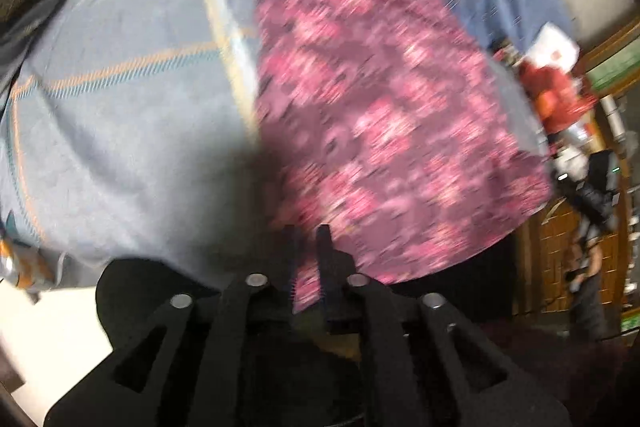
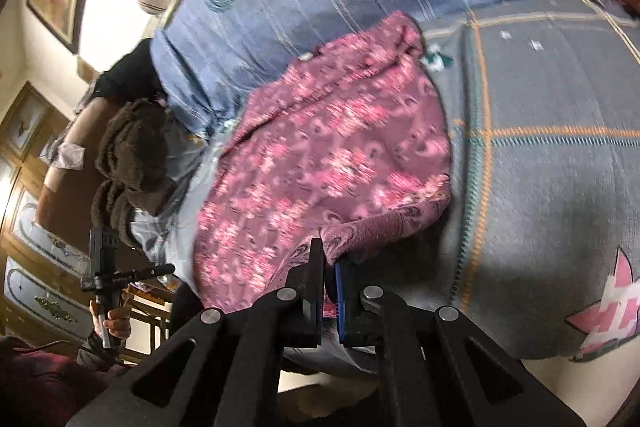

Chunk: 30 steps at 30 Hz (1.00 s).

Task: Fold small clothes
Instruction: 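Grasp the folded shirt edge with the right gripper while the left gripper holds the shirt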

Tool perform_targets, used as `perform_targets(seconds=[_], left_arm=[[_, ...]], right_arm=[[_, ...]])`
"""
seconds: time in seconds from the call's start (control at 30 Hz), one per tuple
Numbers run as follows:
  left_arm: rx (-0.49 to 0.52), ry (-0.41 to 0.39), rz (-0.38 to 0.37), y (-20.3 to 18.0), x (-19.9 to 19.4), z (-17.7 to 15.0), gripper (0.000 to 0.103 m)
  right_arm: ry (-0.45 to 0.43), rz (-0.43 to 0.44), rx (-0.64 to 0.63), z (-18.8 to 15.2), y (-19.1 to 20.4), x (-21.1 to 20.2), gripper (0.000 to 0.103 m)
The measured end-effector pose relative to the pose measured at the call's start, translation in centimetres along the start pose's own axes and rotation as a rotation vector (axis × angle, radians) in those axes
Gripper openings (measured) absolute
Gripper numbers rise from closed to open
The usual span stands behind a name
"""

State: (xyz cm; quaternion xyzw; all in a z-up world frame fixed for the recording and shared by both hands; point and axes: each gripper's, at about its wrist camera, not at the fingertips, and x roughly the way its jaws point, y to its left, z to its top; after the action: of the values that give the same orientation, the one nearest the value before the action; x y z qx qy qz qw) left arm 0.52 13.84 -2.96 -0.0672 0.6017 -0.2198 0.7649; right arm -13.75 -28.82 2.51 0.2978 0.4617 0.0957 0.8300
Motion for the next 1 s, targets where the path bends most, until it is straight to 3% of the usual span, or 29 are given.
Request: perform_targets(seconds=[0.03,0.1,0.23,0.33,0.37,0.4,0.47,0.63,0.7,0.83,1.0], left_arm=[[0.002,0.031,0.01,0.2,0.9,-0.4,0.022],[0.0,0.08,0.003,0.1,2.0,-1.4,0.044],[0.033,0.168,0.022,-0.8,4.5,-2.6,0.046],[0.003,0.209,0.019,-0.4,6.2,-2.9,0.047],[-0.008,0.214,0.016,-0.3,6.4,-2.9,0.045],[-0.012,0.213,0.012,-0.3,6.6,-2.9,0.025],[-0.029,0.22,-0.042,-0.3,6.4,-3.0,0.003],[-0.017,0.169,-0.102,-0.8,4.0,-3.2,0.003],[-0.004,0.146,-0.127,-1.4,2.9,-3.2,0.003],[0.004,0.08,-0.22,-2.1,0.1,-2.2,0.003],[0.016,-0.041,-0.277,-2.9,-3.2,-0.3,0.003]], right_arm=[[0.013,-0.009,0.02,-0.2,-0.7,0.3,0.004],[0.025,-0.022,0.045,-0.7,-1.4,0.6,0.005],[0.037,-0.02,0.081,-1.3,-2.5,0.8,0.006],[0.043,-0.021,0.085,-1.6,-2.6,0.8,0.009],[0.048,-0.023,0.085,-1.7,-2.7,0.9,0.009],[0.054,-0.027,0.087,-1.8,-2.8,0.9,0.009],[0.08,-0.028,0.103,-2.1,-3.2,1.2,0.009],[0.142,0.0,0.158,-3.3,-4.5,2.3,0.01],[0.14,0.015,0.153,-3.5,-4.3,2.4,0.005],[0.026,0.083,0.084,-2.7,-2.2,0.2,0.005],[-0.051,0.12,0.053,-0.8,-0.3,-1.5,0.005]])
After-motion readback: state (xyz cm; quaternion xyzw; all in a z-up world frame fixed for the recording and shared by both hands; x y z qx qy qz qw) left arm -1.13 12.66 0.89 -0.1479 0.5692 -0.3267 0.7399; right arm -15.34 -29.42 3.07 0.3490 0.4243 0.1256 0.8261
